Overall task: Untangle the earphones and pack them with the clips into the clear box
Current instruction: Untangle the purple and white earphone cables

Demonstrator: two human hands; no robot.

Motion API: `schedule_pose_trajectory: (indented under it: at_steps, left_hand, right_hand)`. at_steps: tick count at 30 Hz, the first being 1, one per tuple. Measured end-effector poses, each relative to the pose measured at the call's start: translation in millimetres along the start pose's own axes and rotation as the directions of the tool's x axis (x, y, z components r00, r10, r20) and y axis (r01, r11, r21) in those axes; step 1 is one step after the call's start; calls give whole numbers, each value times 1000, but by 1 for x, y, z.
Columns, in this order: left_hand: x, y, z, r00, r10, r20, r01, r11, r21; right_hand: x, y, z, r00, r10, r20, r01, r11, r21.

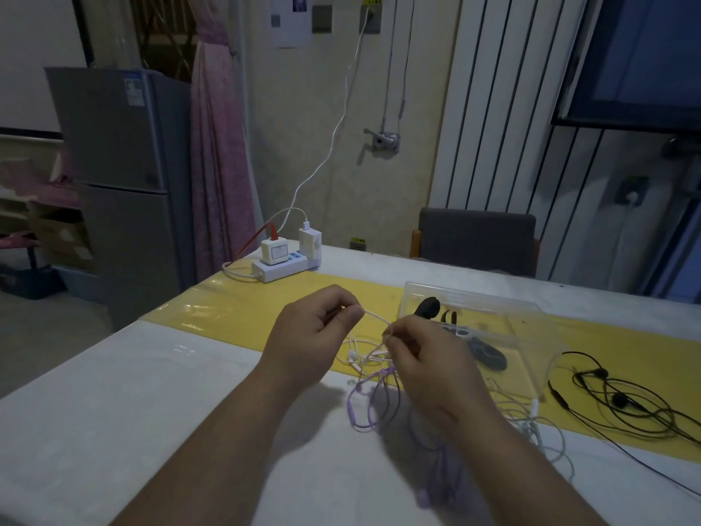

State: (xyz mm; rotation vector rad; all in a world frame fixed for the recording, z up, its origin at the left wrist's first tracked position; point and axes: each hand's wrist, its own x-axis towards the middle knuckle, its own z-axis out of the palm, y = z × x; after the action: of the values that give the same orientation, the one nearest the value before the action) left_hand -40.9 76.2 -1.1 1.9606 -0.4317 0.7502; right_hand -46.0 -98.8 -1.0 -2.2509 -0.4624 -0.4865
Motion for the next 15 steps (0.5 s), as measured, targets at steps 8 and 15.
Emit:
schedule_pose_trajectory:
  at_steps: [8,15]
  left_hand:
    - [5,-15,-8,931,-327,-164,366,846,388]
    - [8,-19,-14,798,-571,-190,594,799,92]
  right_hand:
    - [4,-17,-37,892,428,-146,-167,611,774]
    - [9,-9,-42,852,506,-132,-191,535,823]
